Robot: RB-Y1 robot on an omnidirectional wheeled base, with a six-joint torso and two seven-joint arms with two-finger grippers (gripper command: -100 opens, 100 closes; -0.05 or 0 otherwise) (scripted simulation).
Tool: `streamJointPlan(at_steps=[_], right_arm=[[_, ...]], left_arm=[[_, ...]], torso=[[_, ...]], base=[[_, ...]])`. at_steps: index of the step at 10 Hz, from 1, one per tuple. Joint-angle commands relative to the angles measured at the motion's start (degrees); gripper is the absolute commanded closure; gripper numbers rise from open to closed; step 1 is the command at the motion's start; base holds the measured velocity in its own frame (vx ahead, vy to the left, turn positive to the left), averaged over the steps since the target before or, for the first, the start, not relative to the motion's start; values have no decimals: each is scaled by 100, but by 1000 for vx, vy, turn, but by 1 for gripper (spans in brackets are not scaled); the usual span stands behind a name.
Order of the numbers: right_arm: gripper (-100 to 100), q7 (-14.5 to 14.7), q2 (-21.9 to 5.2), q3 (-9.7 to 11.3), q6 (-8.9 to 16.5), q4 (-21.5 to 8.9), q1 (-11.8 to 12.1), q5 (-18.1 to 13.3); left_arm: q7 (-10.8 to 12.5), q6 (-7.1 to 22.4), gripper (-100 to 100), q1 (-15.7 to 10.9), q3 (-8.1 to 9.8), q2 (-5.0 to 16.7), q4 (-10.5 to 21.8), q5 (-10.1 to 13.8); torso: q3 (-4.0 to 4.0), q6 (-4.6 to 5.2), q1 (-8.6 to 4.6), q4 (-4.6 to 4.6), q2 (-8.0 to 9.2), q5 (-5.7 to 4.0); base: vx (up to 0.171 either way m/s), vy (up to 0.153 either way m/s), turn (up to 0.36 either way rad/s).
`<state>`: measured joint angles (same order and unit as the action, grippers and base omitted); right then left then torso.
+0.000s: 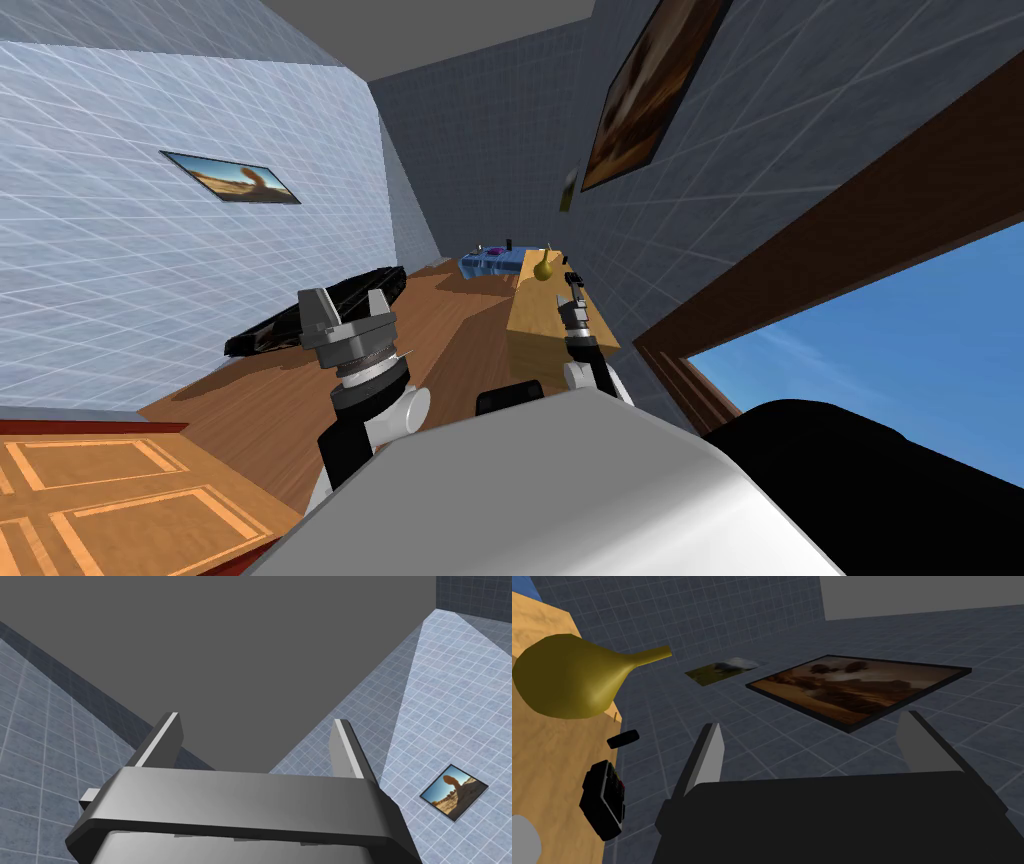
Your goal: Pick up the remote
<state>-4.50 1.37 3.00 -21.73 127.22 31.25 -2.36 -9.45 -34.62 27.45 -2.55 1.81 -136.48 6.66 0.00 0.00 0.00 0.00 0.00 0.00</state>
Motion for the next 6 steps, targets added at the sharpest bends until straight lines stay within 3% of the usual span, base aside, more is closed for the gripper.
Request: streamJointPlan(at_steps=[1,3,6], right_arm=[[-100,-58,-223,-3,80,-84,3,99],[-100,-190,-535,-7,268,-279,9,334],[-100,-501,-962,-11,711,-707,22,834]], left_arm=[[0,0,0,0,0,0,0,0],[0,0,0,0,0,0,0,0],[0,0,0,0,-1,-1,0,0]], torso=[[0,0,0,0,0,0],[0,0,18,0,1,4],[0,0,48,0,0,10]], base=[[-1,27,-31],[-4,73,-52],[-4,131,-77]])
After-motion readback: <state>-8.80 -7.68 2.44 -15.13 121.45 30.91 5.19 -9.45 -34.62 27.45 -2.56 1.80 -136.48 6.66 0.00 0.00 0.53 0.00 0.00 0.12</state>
